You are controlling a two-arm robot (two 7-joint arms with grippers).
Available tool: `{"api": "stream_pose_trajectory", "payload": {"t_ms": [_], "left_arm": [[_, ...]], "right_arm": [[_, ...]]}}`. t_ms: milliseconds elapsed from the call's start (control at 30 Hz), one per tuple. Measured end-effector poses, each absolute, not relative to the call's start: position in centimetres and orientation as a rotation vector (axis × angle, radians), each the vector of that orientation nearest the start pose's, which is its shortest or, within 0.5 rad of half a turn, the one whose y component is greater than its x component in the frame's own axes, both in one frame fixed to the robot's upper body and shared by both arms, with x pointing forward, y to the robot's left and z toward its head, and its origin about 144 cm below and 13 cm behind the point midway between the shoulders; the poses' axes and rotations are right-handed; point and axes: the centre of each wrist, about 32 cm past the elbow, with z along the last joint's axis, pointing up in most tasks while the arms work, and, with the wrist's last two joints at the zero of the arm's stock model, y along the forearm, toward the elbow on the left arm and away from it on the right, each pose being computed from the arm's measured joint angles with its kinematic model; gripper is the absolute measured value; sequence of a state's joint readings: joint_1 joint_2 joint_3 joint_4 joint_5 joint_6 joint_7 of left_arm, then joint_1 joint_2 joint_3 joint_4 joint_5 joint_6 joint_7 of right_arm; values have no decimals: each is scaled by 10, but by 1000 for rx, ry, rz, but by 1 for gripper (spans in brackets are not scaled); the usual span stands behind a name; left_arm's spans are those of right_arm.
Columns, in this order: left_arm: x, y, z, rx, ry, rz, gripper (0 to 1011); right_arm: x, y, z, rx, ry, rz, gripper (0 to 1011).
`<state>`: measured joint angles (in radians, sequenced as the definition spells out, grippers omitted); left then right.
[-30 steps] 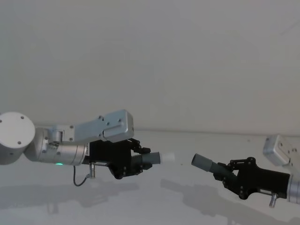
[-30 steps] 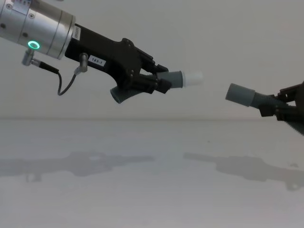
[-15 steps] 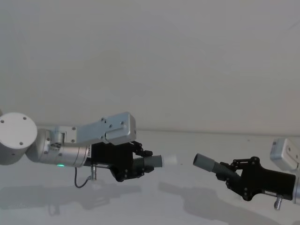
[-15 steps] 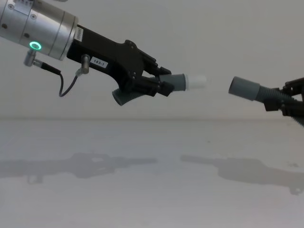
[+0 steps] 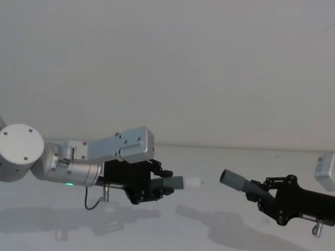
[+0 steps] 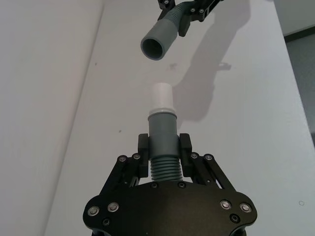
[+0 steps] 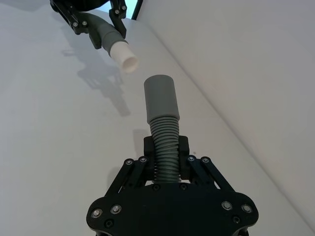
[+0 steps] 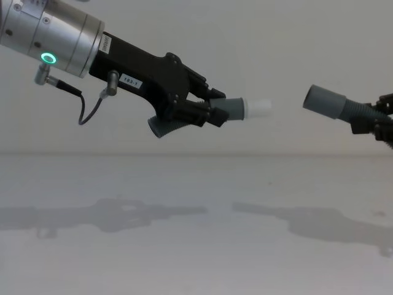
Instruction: Use both hands to pick up one end of the pipe from the table, align the ends, and insert them.
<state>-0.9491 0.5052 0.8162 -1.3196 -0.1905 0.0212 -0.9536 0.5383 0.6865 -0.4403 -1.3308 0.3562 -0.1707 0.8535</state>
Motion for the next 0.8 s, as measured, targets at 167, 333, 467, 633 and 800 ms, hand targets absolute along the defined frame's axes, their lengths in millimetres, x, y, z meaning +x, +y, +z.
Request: {"api": "stream_pose_trajectory", "payload": {"t_ms": [167, 333, 467, 633, 800], "left_arm": [[617, 208, 1362, 522, -564, 162, 328], [618, 207, 1366, 523, -574, 154, 328], [619, 206, 1368, 525, -579, 147, 328], [621, 205, 1371, 527, -586, 133, 328], [623, 204, 1373, 527, -588, 117, 328]], "right_arm": [[566, -361, 1265, -297, -388, -511, 242], [563, -362, 1261, -301, -372, -503, 242], [560, -361, 1257, -306, -359, -495, 242], [559, -360, 1254, -308, -352, -489, 241], [558, -359, 1252, -309, -346, -484, 242]]}}
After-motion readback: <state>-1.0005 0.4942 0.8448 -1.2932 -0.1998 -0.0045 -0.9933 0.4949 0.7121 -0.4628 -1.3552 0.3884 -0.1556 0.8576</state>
